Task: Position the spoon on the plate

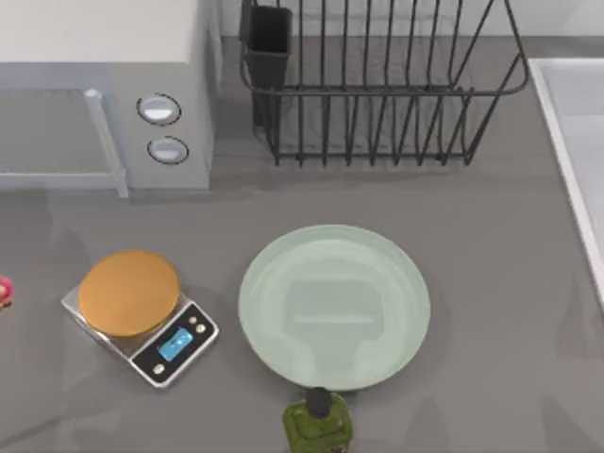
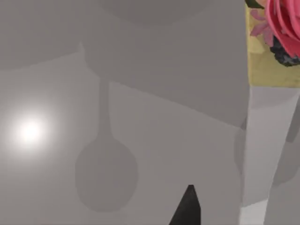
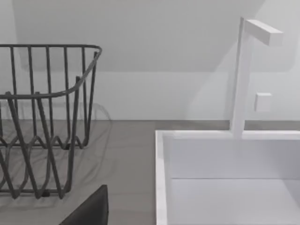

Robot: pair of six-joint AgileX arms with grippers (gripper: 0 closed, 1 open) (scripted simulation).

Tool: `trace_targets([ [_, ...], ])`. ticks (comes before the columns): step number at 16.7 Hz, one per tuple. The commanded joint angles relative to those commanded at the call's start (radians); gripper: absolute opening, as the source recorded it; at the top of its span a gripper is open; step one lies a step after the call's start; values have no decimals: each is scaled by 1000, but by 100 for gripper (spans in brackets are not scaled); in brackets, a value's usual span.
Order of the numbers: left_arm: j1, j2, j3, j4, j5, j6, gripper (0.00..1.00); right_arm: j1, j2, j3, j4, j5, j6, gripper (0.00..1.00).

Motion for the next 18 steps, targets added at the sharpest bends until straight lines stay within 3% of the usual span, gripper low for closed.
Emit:
trace_targets([
  [6, -421, 201, 291, -91, 32, -108, 0, 0, 0, 0, 0, 0, 0, 100],
  [11, -738, 478, 557, -69, 16, -284, 0, 0, 0, 0, 0, 0, 0, 100],
  [15, -902, 693, 714, -6, -16, -424, 0, 0, 0, 0, 0, 0, 0, 100],
  [18, -949, 772, 759, 35, -34, -492, 0, 0, 0, 0, 0, 0, 0, 100],
])
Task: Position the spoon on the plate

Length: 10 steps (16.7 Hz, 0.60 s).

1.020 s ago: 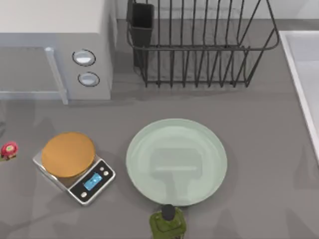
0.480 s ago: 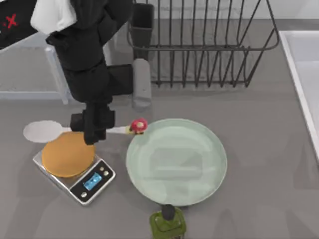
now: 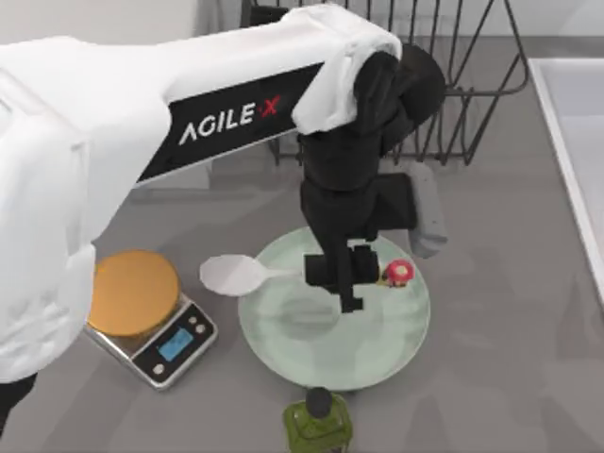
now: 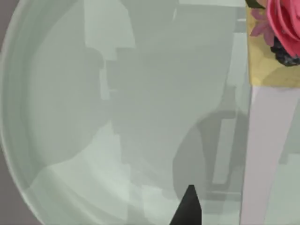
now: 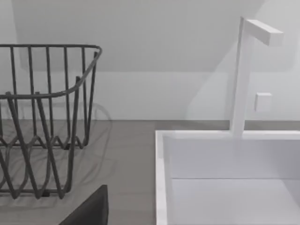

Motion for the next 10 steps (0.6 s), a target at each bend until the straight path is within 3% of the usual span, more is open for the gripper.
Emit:
trace_targets([
  [10, -5, 7, 12, 40, -17, -11, 0, 0, 0, 0, 0, 0, 0, 100],
])
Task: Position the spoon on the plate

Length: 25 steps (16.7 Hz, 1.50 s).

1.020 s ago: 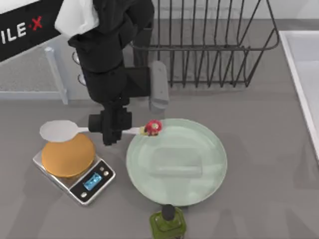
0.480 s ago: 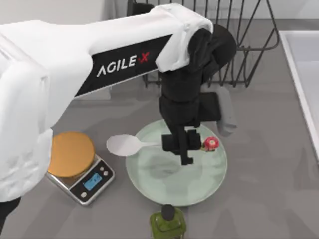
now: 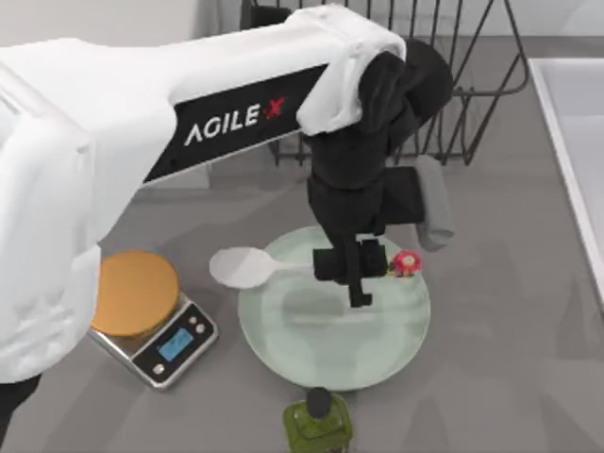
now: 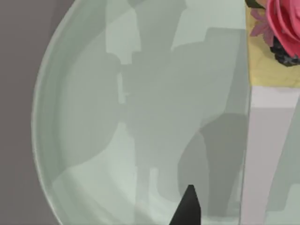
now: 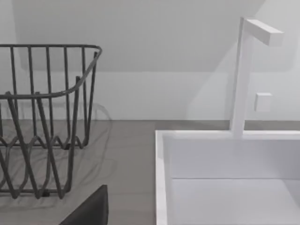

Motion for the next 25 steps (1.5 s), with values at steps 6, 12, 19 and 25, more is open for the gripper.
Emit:
trace_targets([
  [6, -15, -3, 37, 109, -46, -12, 0, 0, 0, 0, 0, 0, 0, 100],
  [12, -4, -24, 28, 191, -61, -13, 0, 0, 0, 0, 0, 0, 0, 100],
  [19, 8, -24, -44, 175, -27, -1, 0, 0, 0, 0, 0, 0, 0, 100],
  [25, 4, 32, -124, 124, 13, 5, 0, 0, 0, 0, 0, 0, 0, 100],
])
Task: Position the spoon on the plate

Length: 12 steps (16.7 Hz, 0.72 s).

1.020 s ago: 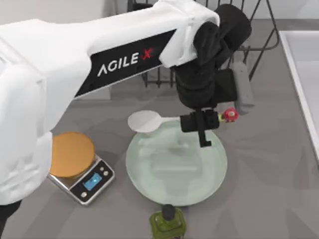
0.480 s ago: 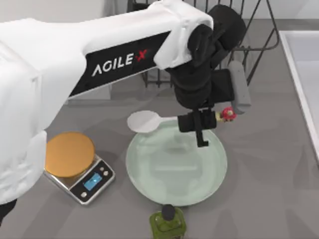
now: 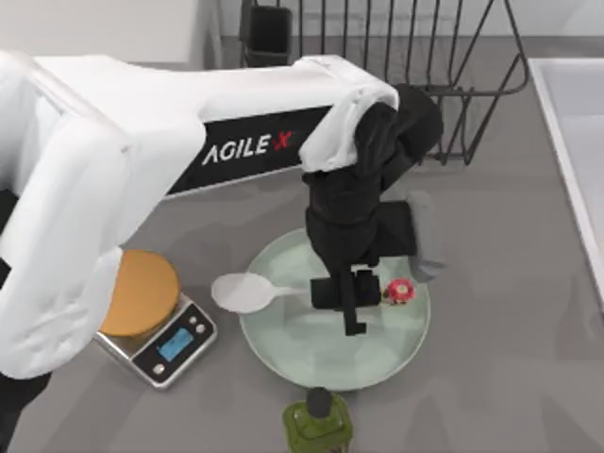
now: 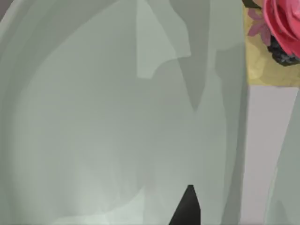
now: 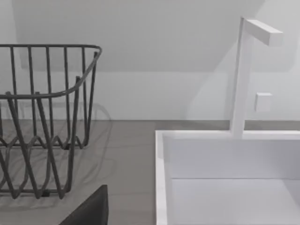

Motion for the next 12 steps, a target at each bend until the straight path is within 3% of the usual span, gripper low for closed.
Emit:
trace_targets([
  [5, 0, 6, -6, -1, 2, 0, 0, 0, 0, 0, 0, 0, 0, 100],
  [12, 0, 6, -6, -1, 2, 0, 53, 0, 0, 0, 0, 0, 0, 100],
])
